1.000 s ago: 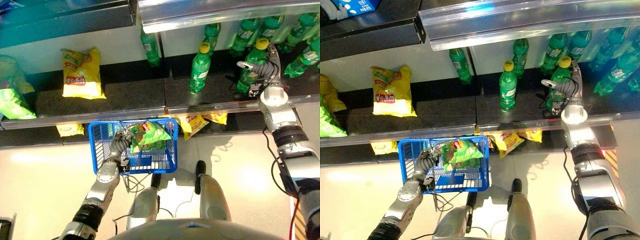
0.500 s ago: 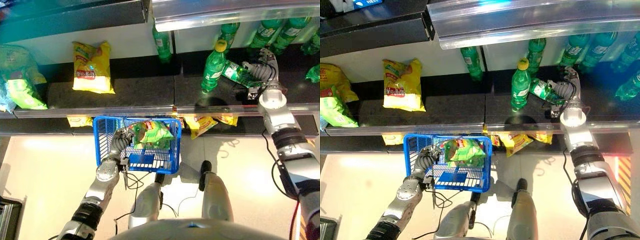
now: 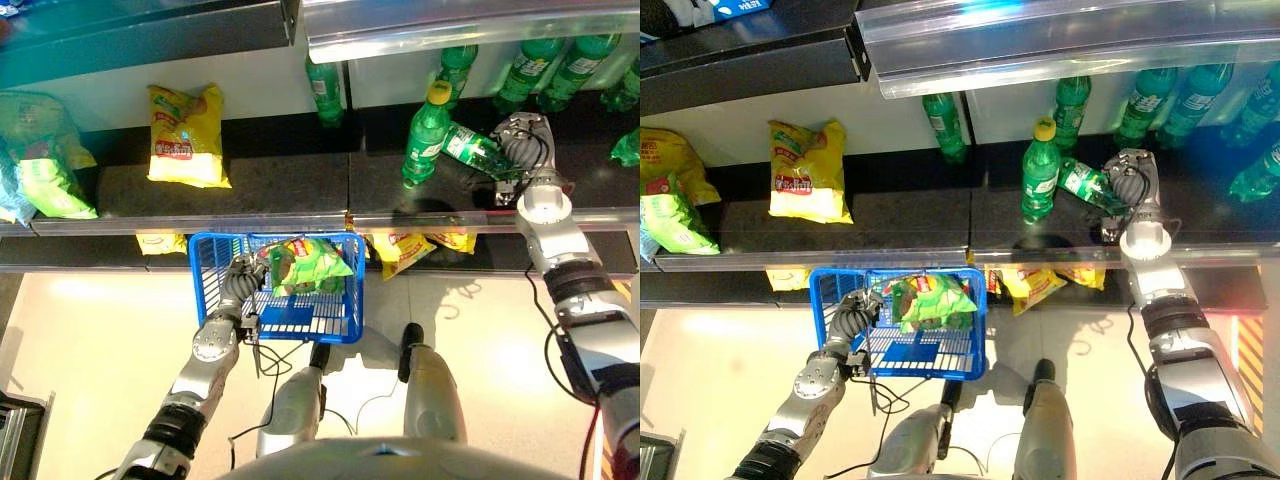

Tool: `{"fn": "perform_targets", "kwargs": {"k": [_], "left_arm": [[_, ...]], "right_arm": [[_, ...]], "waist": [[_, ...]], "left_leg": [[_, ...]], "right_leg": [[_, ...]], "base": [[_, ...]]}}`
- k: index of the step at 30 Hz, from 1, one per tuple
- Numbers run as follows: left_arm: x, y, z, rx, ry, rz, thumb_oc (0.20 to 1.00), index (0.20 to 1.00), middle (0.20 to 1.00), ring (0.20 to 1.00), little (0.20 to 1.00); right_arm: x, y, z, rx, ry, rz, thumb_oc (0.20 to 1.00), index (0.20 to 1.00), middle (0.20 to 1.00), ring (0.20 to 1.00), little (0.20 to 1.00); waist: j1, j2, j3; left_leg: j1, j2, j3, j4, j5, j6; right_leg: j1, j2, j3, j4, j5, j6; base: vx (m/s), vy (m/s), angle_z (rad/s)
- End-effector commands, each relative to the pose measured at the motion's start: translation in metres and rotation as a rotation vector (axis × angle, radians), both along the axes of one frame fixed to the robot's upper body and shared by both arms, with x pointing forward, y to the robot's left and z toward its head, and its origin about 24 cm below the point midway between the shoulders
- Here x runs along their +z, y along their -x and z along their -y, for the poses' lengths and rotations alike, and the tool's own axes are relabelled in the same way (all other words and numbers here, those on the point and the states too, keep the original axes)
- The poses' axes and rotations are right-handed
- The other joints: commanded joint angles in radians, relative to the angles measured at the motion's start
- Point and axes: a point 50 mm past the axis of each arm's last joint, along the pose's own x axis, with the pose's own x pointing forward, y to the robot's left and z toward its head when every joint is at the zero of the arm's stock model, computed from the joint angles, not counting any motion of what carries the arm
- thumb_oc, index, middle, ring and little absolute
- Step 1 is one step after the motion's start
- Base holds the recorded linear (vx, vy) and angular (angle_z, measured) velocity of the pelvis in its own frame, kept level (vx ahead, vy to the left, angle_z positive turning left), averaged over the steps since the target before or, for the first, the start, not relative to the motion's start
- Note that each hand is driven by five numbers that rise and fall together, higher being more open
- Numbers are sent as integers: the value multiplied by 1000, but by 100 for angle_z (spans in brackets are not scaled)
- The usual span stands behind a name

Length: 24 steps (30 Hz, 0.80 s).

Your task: Pick up the snacks into the basket

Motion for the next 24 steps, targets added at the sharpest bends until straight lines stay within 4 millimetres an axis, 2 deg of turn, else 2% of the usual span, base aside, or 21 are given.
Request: {"fn": "perform_targets", "kwargs": {"k": [1,7,24], "left_arm": [[70,-21,0,-33,29,359,200,200,200,200,200],[69,-20,-1,-38,36,355,200,200,200,200,200],[70,-23,7,-83,57,355,200,200,200,200,200]], "right_arm": [[20,5,-2,51,73,84,1000,1000,1000,1000,1000],[10,10,2,61,66,49,1000,1000,1000,1000,1000],[4,-3,-29,167,140,-12,1000,1000,1000,1000,1000]], "waist": [[-3,-27,-50],[-7,-28,-50],[6,-14,-43]], "left_leg": [[47,-58,33,-16,-49,53],[50,-58,39,-21,-50,54],[47,-57,30,-21,-46,48]], "right_leg": [[107,13,75,-93,-9,62],[101,15,86,-95,-7,64],[94,9,80,-79,-16,64]], "base": [[0,0,0],[0,0,0],[0,-1,0]]}}
